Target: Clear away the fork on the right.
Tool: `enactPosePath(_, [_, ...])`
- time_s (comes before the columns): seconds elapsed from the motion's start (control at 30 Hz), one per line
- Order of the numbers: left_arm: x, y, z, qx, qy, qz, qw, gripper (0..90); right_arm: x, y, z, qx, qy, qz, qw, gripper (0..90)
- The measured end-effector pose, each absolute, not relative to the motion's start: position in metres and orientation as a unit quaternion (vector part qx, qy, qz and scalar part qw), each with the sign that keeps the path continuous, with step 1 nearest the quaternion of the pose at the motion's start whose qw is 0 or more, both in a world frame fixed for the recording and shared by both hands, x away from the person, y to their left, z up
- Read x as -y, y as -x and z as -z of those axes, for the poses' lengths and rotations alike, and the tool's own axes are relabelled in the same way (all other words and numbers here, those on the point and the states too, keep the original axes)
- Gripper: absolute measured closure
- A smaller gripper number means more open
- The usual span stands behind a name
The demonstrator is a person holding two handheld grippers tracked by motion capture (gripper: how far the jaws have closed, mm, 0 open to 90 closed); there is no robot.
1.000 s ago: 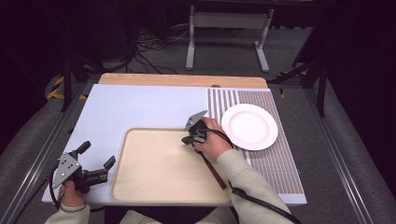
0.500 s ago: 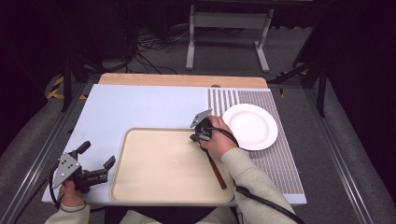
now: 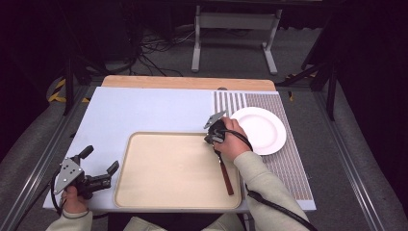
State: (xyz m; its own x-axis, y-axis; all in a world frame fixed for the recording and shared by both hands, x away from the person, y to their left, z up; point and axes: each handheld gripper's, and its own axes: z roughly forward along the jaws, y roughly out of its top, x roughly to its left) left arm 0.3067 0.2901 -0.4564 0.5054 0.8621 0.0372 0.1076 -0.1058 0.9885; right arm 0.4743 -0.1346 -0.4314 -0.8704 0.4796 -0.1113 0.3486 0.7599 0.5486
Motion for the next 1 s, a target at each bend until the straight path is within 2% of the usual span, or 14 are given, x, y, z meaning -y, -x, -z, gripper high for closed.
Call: enactPosePath(1.0, [-0.288,-0.308,0.457,-0.365,-0.665,-0.334,0.560,0.0,0.162,-0.476,0.427,-0.924,-0.265,-0.233,0.149,89.9])
